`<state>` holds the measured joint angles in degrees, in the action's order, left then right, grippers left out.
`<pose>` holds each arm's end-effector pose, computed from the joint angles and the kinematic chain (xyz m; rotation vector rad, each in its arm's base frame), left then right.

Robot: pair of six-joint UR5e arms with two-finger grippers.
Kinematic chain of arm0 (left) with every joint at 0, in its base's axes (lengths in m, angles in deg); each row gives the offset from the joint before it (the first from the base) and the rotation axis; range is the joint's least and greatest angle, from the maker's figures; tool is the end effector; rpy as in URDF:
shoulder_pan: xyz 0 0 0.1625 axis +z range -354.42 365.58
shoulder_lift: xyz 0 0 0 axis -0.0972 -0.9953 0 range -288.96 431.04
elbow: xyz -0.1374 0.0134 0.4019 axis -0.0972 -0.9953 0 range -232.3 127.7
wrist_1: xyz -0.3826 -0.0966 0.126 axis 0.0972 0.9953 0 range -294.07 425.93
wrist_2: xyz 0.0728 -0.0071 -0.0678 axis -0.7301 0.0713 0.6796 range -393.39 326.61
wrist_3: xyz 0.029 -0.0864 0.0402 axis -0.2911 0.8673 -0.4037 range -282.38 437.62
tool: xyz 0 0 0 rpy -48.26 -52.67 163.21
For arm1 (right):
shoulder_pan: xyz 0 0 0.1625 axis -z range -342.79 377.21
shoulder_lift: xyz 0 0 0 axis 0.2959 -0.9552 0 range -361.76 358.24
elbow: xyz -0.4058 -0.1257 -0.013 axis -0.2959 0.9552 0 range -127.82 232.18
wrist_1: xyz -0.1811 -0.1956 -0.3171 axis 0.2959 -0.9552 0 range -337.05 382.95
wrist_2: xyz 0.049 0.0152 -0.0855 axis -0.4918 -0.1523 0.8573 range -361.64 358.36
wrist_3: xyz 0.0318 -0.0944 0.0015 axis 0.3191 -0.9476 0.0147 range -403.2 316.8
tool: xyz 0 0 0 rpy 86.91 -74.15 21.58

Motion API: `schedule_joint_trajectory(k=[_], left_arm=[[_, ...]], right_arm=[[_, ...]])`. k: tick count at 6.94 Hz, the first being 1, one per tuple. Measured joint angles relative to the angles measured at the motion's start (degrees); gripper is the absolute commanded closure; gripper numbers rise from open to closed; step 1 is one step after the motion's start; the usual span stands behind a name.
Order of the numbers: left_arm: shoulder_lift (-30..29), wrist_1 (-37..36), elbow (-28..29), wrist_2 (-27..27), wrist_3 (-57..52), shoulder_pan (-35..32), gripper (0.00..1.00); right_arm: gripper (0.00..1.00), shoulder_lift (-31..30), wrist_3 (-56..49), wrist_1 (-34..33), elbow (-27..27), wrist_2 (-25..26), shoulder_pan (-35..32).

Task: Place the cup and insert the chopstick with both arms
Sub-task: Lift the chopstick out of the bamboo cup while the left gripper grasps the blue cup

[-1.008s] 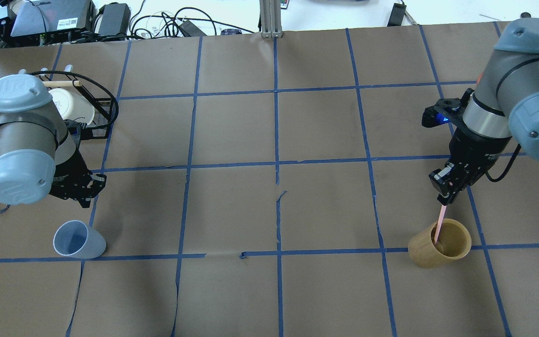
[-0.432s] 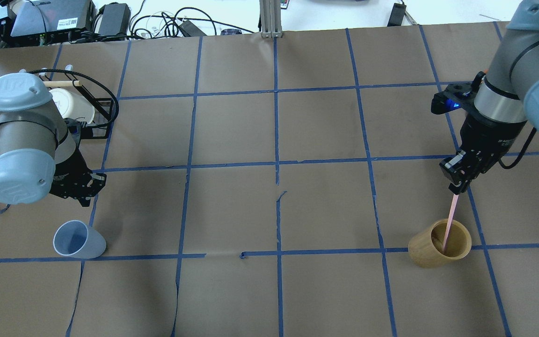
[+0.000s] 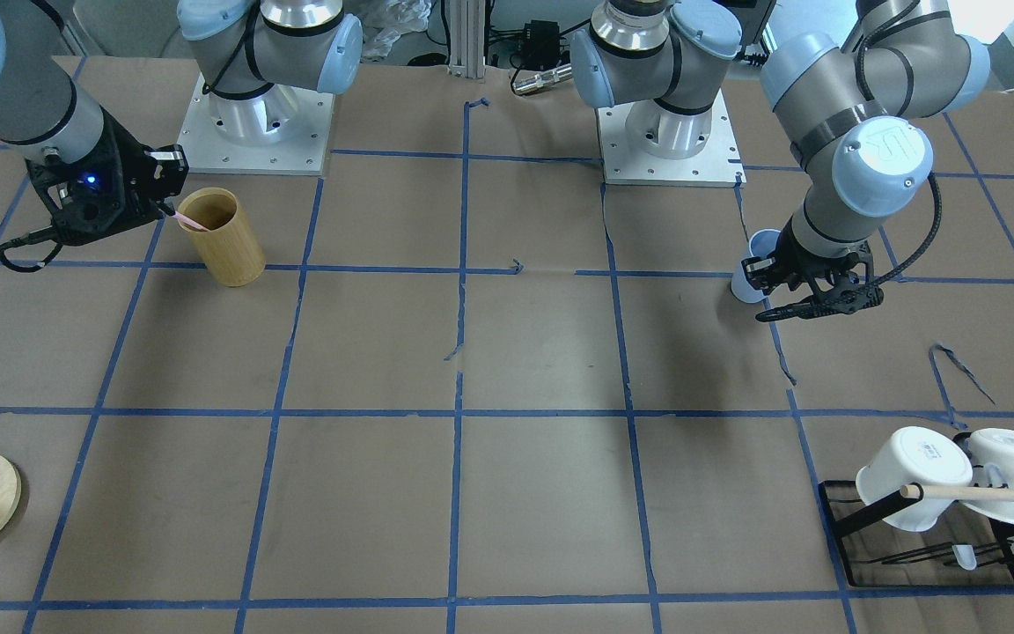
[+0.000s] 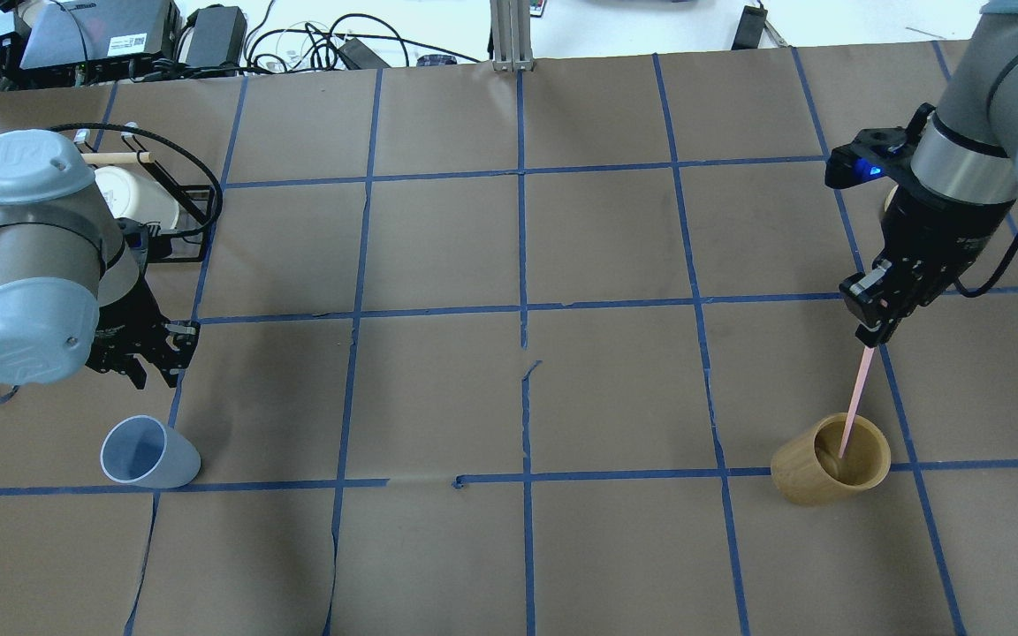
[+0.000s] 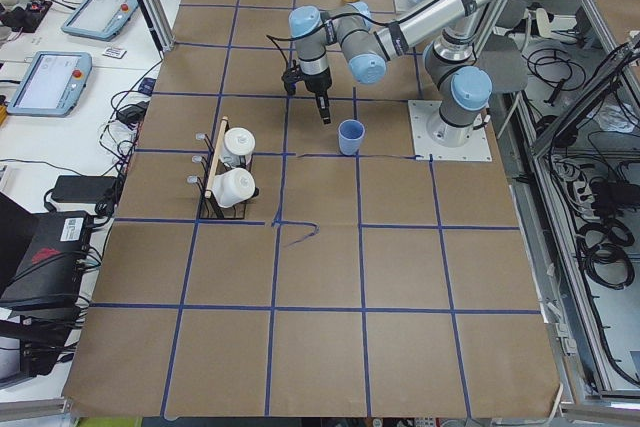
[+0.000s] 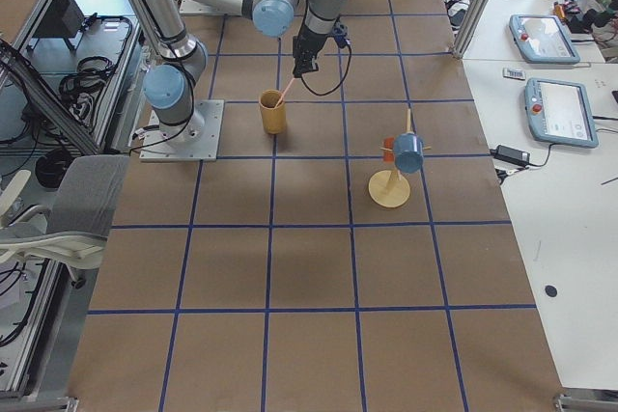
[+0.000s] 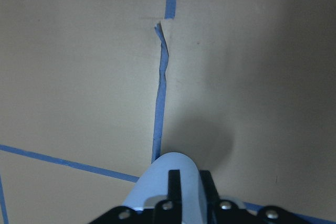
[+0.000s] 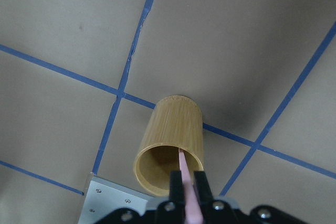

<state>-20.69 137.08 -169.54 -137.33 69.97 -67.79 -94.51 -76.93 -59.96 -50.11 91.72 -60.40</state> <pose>0.0204 -0.4502 0.2846 -0.1973 2.9167 0.3280 0.0314 -0.4507 0.3982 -0.5776 2.9941 0.4450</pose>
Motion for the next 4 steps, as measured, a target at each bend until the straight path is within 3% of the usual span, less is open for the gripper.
schedule_joint_trajectory(k=[1,2,3,4], left_arm=[[0.9,3.4,-0.5,0.2,0.3,0.1,0.09],[1.8,5.9,-1.5,0.4,0.4,0.2,0.22],[2.6,6.9,-3.2,0.4,0.1,0.5,0.43],[3.1,6.9,-4.5,0.5,-0.4,0.7,0.55]], right_arm=[[0.94,0.1,0.1,0.1,0.5,-0.1,0.0],[0.94,0.1,0.2,0.1,1.0,-0.2,0.0],[0.94,0.1,0.2,0.2,1.4,-0.3,-0.1],[0.94,0.2,0.2,0.2,1.6,-0.3,-0.1]])
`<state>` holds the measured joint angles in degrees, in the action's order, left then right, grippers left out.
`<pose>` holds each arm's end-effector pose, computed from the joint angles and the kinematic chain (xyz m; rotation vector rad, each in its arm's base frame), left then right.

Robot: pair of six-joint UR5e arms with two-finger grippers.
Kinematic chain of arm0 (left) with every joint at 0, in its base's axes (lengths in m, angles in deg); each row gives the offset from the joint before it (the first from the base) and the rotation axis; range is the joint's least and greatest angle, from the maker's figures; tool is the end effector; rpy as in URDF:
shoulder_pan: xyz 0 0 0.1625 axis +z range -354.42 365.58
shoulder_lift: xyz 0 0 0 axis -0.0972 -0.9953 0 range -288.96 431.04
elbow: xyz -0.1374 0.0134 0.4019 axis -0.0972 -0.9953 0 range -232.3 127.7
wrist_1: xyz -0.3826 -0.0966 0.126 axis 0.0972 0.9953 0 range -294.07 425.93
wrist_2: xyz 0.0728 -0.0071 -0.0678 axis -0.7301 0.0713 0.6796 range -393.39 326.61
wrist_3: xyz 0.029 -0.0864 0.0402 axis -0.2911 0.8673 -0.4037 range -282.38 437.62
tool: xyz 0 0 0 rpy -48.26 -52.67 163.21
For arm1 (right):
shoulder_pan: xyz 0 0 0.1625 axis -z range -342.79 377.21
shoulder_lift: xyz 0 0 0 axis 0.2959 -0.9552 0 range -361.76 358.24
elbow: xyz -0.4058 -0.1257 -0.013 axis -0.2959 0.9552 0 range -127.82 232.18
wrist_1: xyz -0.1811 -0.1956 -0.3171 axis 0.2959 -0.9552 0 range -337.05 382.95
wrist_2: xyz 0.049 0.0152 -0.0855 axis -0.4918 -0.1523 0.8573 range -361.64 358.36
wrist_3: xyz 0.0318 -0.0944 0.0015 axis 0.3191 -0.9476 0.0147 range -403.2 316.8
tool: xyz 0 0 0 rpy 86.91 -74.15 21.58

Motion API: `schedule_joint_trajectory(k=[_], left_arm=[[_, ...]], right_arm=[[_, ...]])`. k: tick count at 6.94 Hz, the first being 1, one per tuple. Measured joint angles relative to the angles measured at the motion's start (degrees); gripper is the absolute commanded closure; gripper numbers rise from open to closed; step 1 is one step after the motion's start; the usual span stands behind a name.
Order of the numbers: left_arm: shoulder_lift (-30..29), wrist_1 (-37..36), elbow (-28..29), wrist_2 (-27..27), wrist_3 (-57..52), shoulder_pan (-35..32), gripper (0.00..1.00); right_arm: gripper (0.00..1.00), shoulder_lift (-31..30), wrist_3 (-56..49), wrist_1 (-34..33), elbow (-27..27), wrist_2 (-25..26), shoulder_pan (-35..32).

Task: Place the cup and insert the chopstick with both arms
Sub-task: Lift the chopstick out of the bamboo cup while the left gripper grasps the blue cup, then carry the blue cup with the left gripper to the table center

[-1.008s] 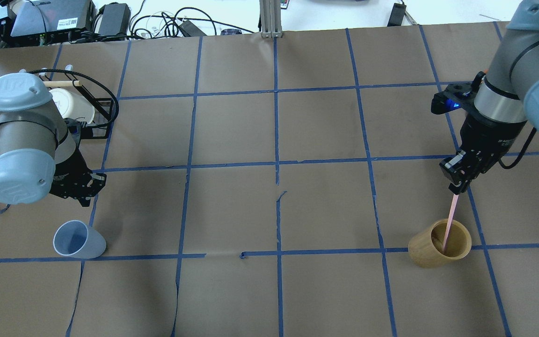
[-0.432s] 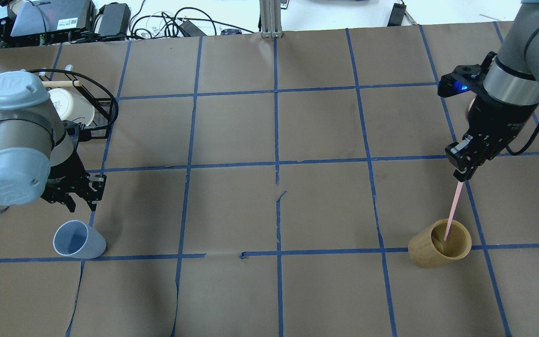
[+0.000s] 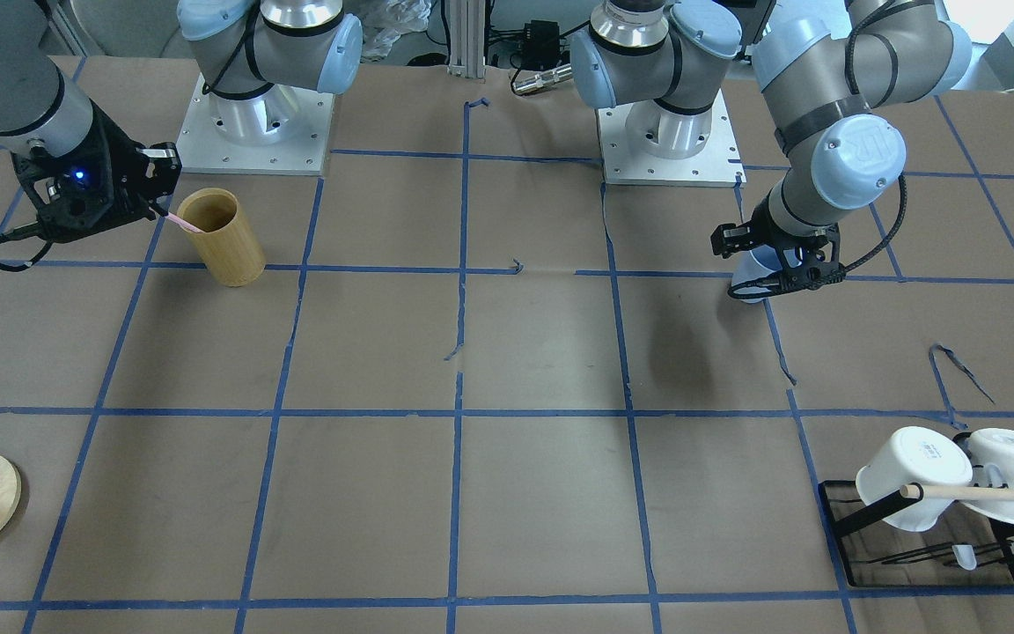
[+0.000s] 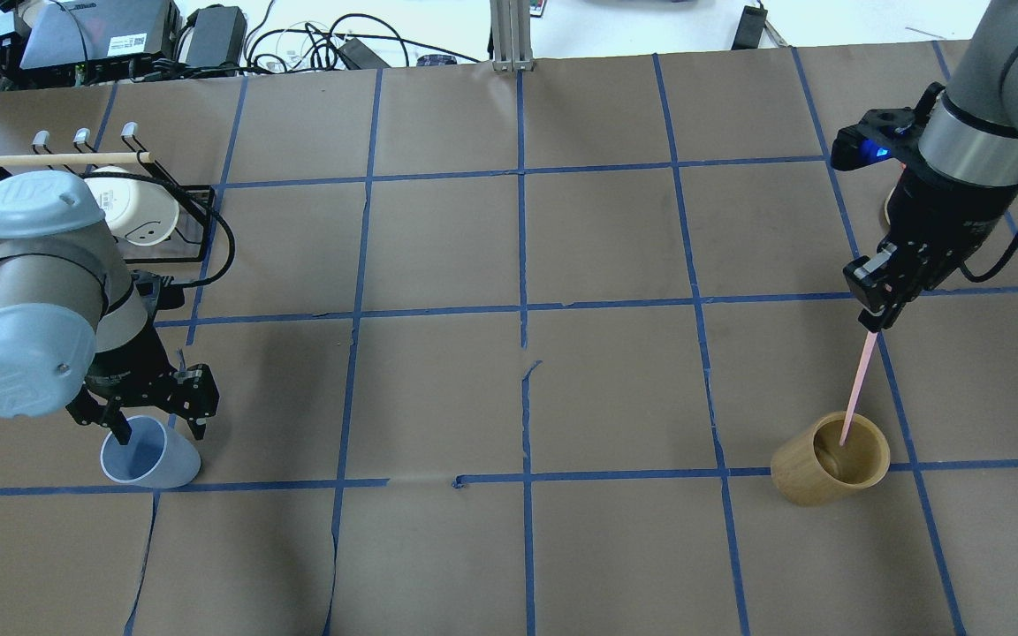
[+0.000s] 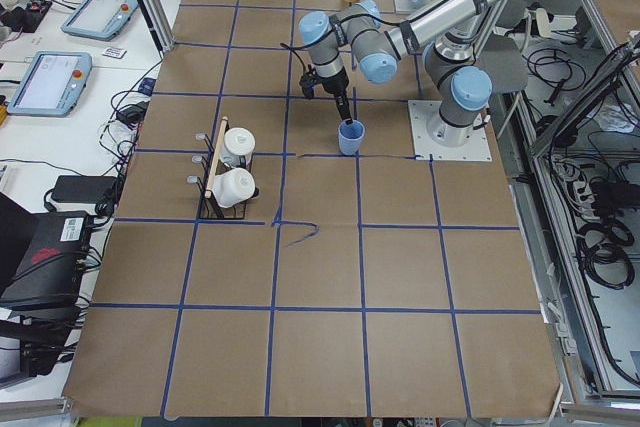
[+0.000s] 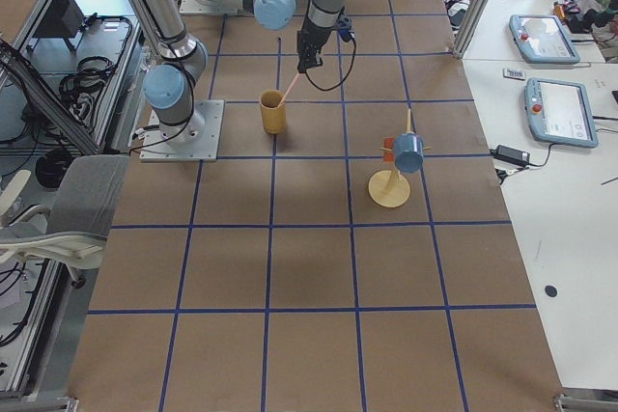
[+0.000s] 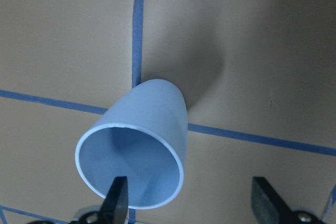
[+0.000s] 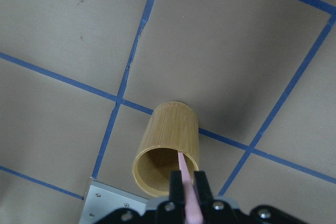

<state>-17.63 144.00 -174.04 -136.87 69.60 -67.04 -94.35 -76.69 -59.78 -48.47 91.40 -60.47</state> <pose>0.0121 -0.4073 0.2653 -0.1833 2.9302 0.5419 0.0313 -0.4561 0.4098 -0.5728 3.0046 0.4107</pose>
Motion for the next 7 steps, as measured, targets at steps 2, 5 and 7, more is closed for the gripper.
schedule_joint_trajectory(k=[2,5,7], left_arm=[[-0.4,-0.2,-0.9,0.0,-2.1,1.7,1.00],[-0.6,-0.5,-0.6,0.6,-4.3,3.4,1.00],[0.0,-1.5,0.6,6.0,1.6,2.8,1.00]], right_arm=[[0.94,0.0,0.1,0.0,0.1,-0.5,0.0],[0.93,0.3,0.1,0.0,2.2,-0.7,-0.1],[0.93,0.4,0.1,0.1,2.9,-0.7,-0.1]])
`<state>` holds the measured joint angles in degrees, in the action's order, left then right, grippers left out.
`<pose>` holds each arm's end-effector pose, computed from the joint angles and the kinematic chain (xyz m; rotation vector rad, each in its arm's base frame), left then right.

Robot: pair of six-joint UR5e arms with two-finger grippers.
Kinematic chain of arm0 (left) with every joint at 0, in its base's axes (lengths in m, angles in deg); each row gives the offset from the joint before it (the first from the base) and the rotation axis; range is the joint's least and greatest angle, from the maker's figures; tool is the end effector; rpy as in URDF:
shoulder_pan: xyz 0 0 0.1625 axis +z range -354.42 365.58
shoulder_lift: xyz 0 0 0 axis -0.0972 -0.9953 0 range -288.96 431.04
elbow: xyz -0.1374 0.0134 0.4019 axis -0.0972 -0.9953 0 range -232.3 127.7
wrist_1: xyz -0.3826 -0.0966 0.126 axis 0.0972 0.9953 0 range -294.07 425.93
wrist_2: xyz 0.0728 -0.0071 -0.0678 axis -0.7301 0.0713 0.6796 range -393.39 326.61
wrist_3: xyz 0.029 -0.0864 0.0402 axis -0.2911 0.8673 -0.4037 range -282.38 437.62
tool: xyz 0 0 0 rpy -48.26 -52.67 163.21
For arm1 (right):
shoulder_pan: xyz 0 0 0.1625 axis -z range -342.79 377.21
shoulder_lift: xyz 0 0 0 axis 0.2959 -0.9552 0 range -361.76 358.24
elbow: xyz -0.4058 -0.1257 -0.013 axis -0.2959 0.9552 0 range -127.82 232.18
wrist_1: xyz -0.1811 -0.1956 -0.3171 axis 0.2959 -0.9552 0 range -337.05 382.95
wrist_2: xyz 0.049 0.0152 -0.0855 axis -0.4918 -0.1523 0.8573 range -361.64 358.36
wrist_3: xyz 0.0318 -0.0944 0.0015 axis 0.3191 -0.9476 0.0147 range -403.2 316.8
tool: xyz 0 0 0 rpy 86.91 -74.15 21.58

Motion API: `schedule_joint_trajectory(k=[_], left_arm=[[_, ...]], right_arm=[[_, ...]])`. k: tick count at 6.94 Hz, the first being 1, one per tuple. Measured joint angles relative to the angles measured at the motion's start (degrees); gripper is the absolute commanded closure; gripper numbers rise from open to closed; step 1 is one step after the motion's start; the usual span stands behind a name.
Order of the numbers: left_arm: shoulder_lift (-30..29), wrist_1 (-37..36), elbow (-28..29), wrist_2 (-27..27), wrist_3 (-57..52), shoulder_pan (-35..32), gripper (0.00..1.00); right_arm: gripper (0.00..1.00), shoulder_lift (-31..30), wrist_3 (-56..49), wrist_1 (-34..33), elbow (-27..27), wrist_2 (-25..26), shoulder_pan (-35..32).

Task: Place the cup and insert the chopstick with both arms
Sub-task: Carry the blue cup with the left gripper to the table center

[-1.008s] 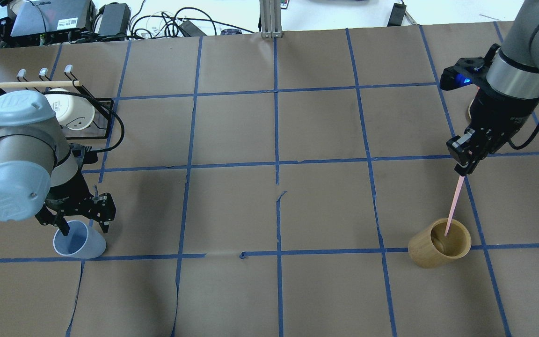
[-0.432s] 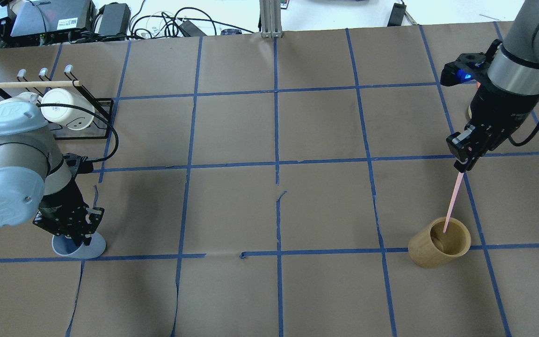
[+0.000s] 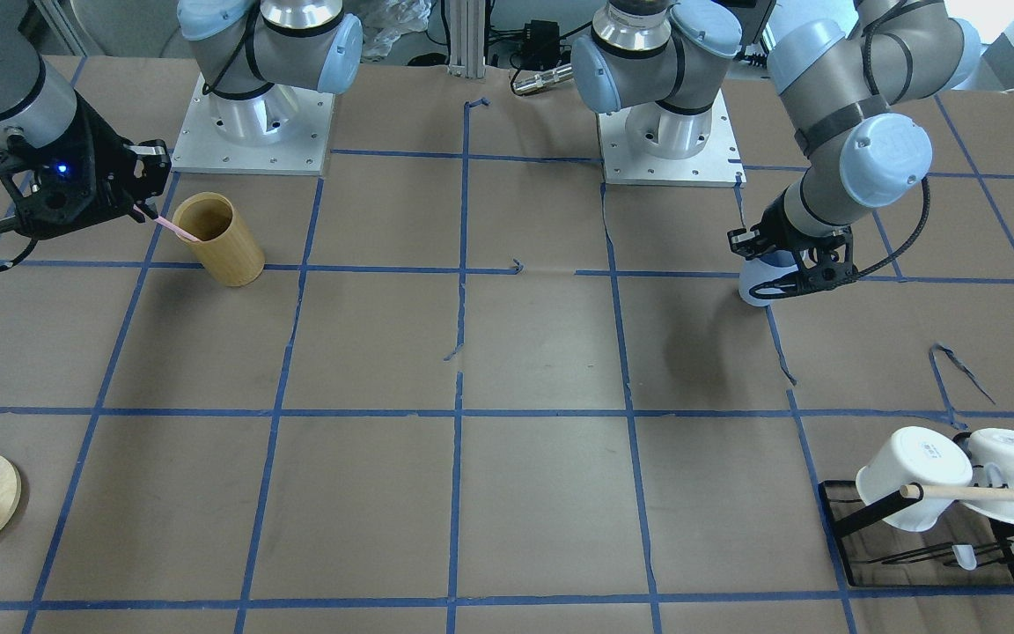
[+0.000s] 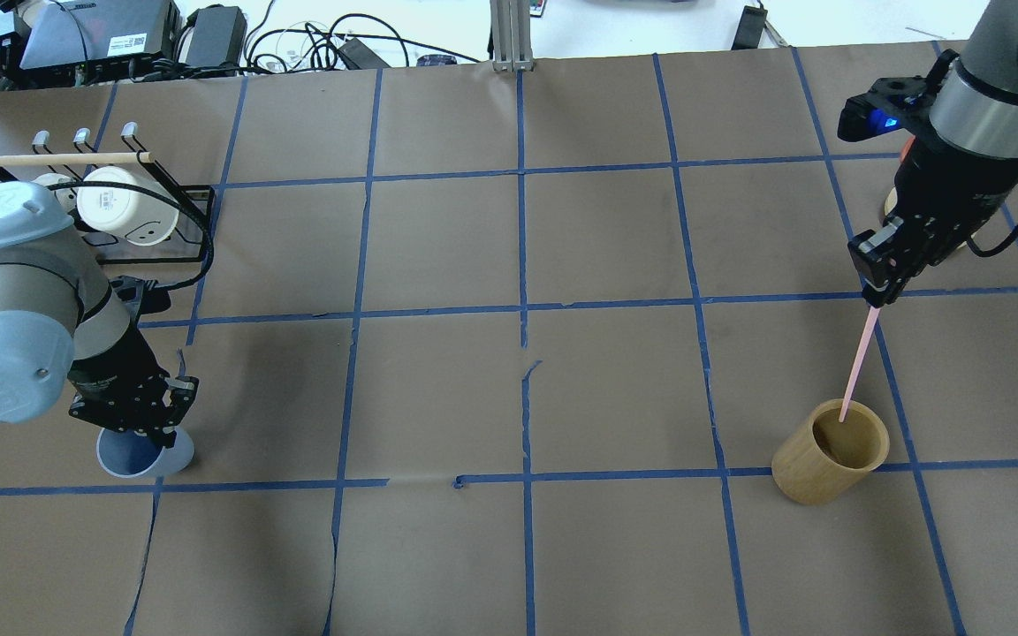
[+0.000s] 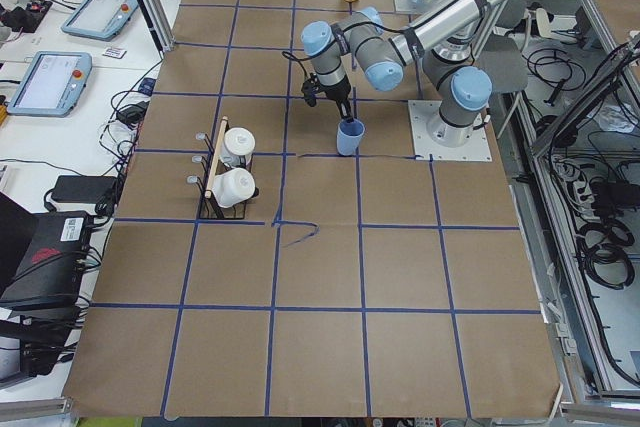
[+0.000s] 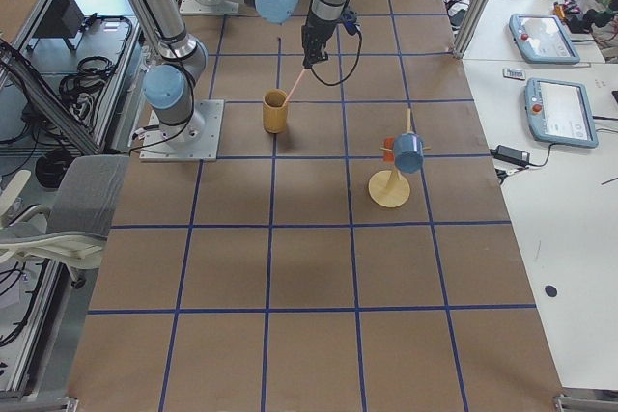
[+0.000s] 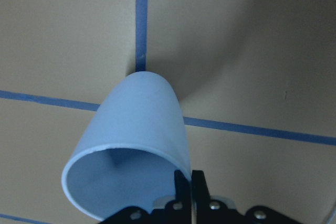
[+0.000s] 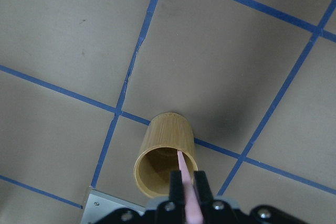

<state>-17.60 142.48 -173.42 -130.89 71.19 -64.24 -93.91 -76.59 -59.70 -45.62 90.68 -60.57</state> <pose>0.0245 -0.4154 0.2698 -0.3361 3.0259 0.4703 0.0312 -0.4663 0.4292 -0.5714 3.0177 0.3466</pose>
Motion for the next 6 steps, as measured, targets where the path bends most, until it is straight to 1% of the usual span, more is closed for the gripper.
schedule_joint_trajectory(k=[1,2,4,5,6], left_arm=[[-0.4,-0.4,2.5,4.7,7.1,-1.9,1.00],[-1.3,-0.5,5.9,9.1,15.4,-5.7,1.00],[-4.8,-0.7,13.4,13.1,35.7,-16.2,1.00],[-7.0,-1.5,16.5,15.2,44.8,-20.6,1.00],[-9.4,-4.2,18.6,17.3,52.9,-24.3,1.00]], right_arm=[[0.93,0.0,0.0,0.0,0.1,0.0,0.0],[0.93,0.0,0.0,0.0,0.2,0.0,0.0],[0.94,0.0,0.0,0.3,0.6,-0.1,0.0],[0.95,0.0,0.5,2.1,1.7,-0.4,0.0],[0.96,0.0,1.9,6.7,4.4,-0.8,0.0]])
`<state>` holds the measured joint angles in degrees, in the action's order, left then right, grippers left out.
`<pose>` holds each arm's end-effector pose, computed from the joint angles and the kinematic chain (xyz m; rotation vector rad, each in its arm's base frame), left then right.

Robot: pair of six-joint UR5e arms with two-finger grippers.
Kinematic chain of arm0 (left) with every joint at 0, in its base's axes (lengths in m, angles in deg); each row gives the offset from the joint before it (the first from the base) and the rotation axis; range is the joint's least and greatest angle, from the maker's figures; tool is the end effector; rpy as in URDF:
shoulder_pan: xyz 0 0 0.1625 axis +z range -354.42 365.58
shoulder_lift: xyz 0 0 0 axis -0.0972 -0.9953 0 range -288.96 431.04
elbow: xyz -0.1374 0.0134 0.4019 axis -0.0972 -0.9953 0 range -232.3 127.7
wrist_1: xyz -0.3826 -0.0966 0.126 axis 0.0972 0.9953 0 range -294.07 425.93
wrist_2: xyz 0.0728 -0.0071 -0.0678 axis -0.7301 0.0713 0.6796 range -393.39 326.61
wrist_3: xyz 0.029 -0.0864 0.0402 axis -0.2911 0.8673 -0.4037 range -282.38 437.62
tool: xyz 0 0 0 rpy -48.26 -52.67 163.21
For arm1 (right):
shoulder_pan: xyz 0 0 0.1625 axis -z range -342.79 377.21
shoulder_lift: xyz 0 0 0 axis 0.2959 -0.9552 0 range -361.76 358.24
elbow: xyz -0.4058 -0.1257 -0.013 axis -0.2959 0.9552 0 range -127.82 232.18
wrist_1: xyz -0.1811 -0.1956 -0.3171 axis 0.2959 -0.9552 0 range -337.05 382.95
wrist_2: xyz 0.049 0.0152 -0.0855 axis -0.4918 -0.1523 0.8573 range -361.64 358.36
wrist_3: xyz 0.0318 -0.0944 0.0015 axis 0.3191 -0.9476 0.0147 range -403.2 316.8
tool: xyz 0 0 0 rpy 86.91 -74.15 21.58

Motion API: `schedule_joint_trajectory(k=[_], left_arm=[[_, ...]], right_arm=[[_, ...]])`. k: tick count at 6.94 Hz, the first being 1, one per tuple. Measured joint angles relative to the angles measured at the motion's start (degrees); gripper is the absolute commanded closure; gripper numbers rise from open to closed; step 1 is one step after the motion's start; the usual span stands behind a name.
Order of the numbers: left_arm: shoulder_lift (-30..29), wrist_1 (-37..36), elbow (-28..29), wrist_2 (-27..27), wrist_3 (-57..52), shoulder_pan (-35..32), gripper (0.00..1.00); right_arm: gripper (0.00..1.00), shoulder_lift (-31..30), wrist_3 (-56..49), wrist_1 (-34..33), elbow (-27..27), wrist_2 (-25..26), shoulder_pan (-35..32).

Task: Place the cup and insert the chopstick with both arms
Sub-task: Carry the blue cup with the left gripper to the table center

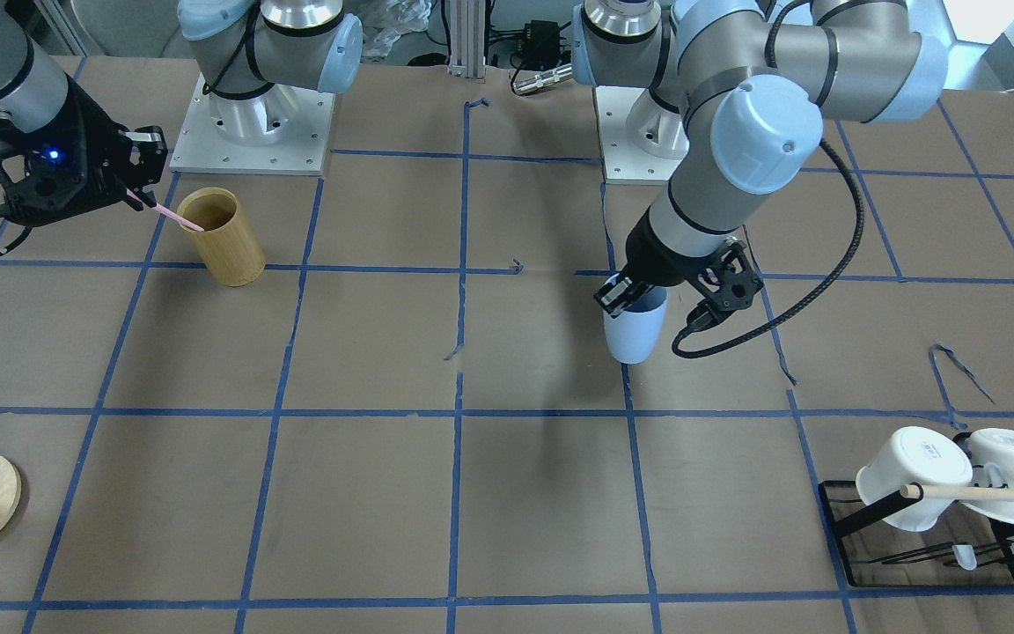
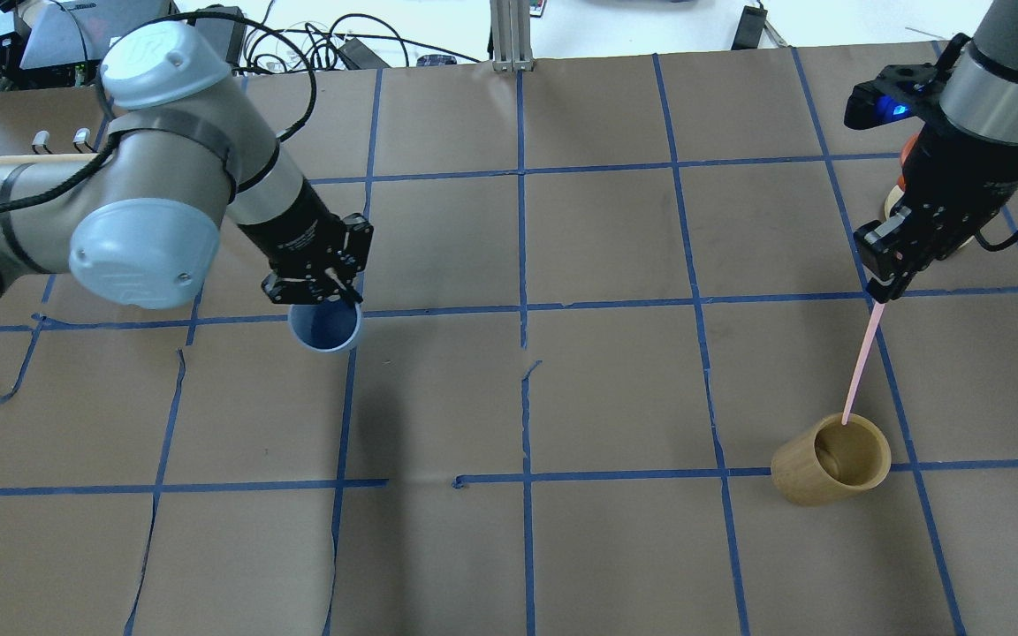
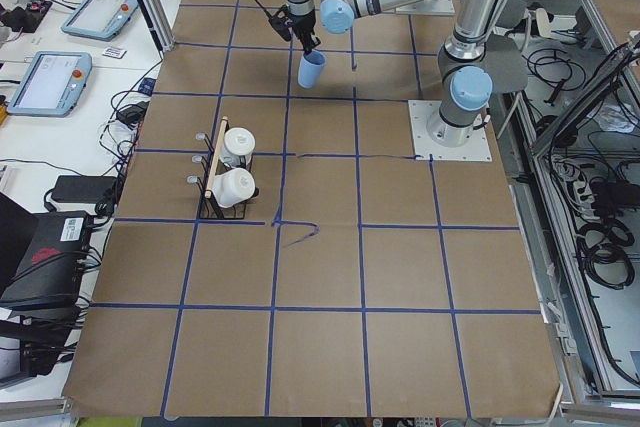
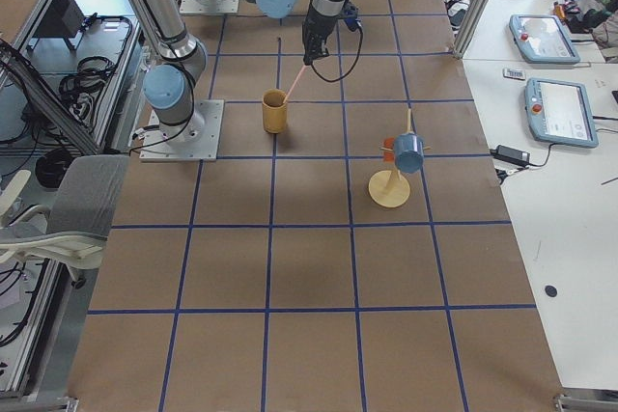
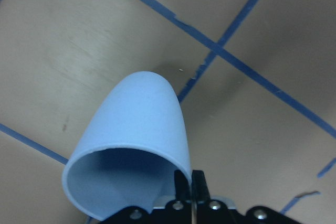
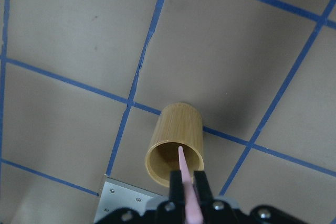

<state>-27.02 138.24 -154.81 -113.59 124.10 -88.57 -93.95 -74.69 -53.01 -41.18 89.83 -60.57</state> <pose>-0.1876 -0.5092 0.3424 1.0905 -2.7984 -0.1782 0.0333 -0.4635 0.4570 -0.5144 2.9977 0.3913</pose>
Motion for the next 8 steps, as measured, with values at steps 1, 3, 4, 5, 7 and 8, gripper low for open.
schedule_joint_trajectory(k=[1,3,4,5,7,8], left_arm=[[-2.3,-3.6,0.9,1.0,6.8,-3.1,1.00],[-6.5,-9.8,1.4,1.5,16.8,-8.8,1.00],[-7.8,-12.6,1.5,1.6,19.8,-10.9,1.00],[-8.7,-14.0,1.6,1.6,21.8,-12.9,1.00],[-9.4,-14.6,1.7,1.6,24.0,-16.9,1.00],[-9.5,-14.3,1.7,1.7,24.9,-17.9,1.00]], right_arm=[[0.97,0.2,1.3,5.3,3.6,0.2,0.0],[0.96,2.3,2.7,10.3,7.4,1.5,0.2],[0.96,2.8,3.3,10.7,8.1,1.8,0.2],[0.96,3.0,3.8,10.7,8.3,1.8,0.3],[0.96,3.1,4.1,9.3,8.6,1.4,0.3],[0.97,3.2,4.0,7.2,8.8,1.1,0.3]])
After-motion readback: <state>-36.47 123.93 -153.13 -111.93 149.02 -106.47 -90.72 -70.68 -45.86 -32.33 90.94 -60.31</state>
